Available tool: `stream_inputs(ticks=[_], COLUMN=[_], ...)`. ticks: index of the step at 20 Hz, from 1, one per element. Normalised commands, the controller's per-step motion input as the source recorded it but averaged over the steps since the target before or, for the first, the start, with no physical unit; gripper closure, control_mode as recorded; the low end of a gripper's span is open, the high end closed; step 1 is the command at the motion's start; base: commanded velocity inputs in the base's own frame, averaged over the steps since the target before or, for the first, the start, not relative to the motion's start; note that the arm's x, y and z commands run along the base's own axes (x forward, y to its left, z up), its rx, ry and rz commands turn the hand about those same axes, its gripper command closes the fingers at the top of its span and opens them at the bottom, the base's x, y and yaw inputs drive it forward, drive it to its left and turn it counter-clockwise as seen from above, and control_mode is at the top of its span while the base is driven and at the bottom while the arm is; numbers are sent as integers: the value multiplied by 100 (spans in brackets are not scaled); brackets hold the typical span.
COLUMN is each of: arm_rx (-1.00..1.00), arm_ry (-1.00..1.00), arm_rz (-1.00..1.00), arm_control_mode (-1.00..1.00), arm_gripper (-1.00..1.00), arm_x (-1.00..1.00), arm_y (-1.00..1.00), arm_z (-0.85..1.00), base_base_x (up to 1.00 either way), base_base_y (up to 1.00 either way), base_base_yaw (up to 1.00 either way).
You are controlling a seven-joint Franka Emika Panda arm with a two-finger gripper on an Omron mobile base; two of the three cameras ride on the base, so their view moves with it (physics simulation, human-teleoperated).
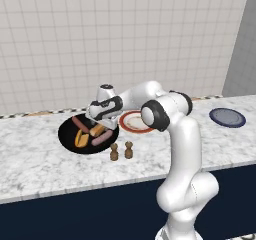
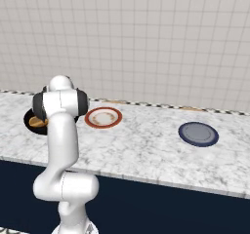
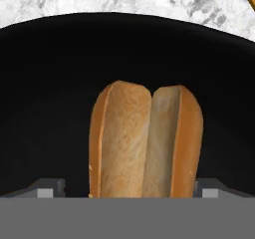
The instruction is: Place one bun and one sausage from the bowl on each plate.
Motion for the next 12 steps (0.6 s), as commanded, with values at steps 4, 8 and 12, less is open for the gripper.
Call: stream_inputs(ticks=[4, 8, 12], arm_rx=[0, 0, 0], arm_ry=[-1, 0, 0], arm_rz=[0, 0, 0], arm_control_mode=[-100, -100, -100], arm_gripper=[-100, -100, 100], arm_x=[0, 0, 0], arm_y=[0, 0, 0], arm_z=[-2, 0, 0], base_base_x=[0, 0, 0], base_base_y=[0, 0, 0], base_base_yaw=[0, 0, 0])
